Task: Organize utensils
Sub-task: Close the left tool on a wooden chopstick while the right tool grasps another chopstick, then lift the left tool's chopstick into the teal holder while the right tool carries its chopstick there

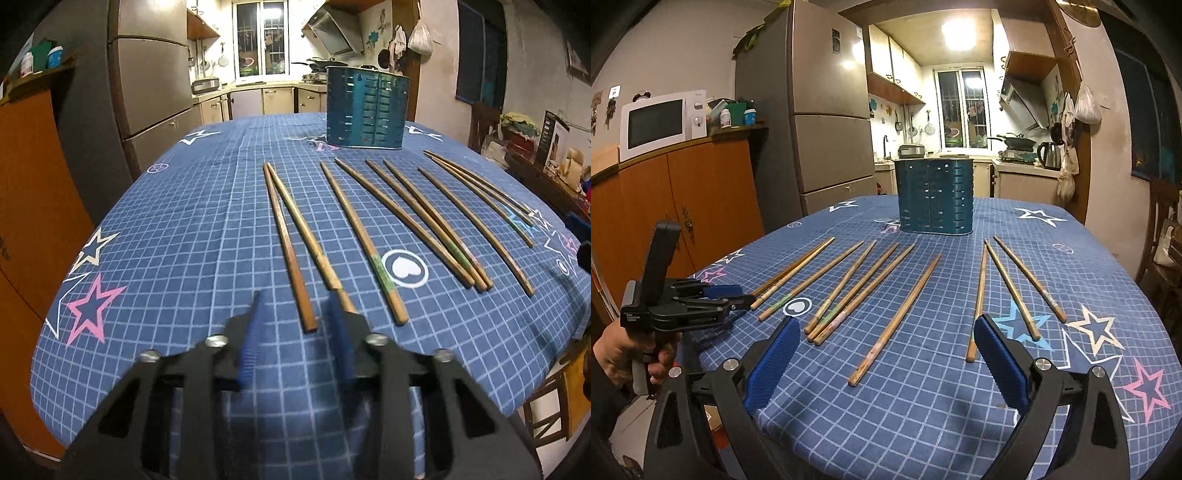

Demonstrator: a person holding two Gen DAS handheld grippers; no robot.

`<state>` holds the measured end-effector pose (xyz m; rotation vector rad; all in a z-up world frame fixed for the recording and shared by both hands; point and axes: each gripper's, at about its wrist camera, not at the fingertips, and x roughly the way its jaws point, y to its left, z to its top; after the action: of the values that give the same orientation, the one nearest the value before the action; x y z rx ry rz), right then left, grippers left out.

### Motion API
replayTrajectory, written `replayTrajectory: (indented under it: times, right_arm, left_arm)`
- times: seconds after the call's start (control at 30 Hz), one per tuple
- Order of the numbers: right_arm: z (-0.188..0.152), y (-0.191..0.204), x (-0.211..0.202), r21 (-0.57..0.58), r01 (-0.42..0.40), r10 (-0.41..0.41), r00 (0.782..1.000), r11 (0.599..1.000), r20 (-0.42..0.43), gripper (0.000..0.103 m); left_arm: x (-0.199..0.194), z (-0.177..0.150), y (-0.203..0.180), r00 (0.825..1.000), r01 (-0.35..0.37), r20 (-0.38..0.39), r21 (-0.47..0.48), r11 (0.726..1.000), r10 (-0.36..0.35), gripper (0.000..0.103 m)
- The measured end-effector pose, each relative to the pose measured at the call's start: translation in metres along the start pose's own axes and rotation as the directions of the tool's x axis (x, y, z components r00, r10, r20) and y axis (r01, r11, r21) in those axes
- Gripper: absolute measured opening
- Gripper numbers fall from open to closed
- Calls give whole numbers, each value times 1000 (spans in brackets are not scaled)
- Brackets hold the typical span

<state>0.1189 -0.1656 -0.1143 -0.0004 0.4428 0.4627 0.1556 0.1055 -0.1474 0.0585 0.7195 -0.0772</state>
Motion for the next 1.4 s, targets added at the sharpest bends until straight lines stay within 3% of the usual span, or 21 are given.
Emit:
replayTrajectory:
  times: [0.07,0.2,0.23,0.43,0.6,0.63,0.8,0.9,1.0,1.4]
  right_arm:
    - [-3,0,2,3,-3,3,1000,1000,-4,91]
    - [-11,-1,12,27,-11,12,998,1000,-58,55]
    - [-14,-1,17,39,-18,21,997,999,-80,52]
    - [-24,14,37,33,-35,39,988,999,-150,49]
    - [-28,20,42,7,22,-21,989,1000,-150,36]
    - [-29,20,41,4,37,-36,989,999,-145,30]
    - [-35,24,36,-40,76,-81,990,996,-118,26]
    - [-40,31,33,-67,86,-92,992,994,-90,15]
    - [-41,33,30,-64,100,-104,992,993,-69,11]
    - [-2,19,-9,-29,99,-96,992,995,81,8]
  left_arm:
    - [2,1,-2,1000,-10,6,2,1000,10,10]
    - [3,0,-4,999,-26,23,4,1000,26,8]
    - [2,0,-4,999,-29,28,5,1000,29,8]
    - [2,0,-5,999,-31,33,8,1000,30,8]
    - [1,-3,-5,999,-29,42,-1,1000,29,8]
    - [0,-4,-4,999,-28,45,-7,1000,28,7]
    - [-4,-11,-8,996,-45,74,-19,999,47,6]
    - [-5,-12,-7,995,-44,86,-37,998,47,6]
    - [-6,-13,-7,995,-45,90,-59,997,50,5]
    - [-39,4,5,982,-58,173,-87,995,72,5]
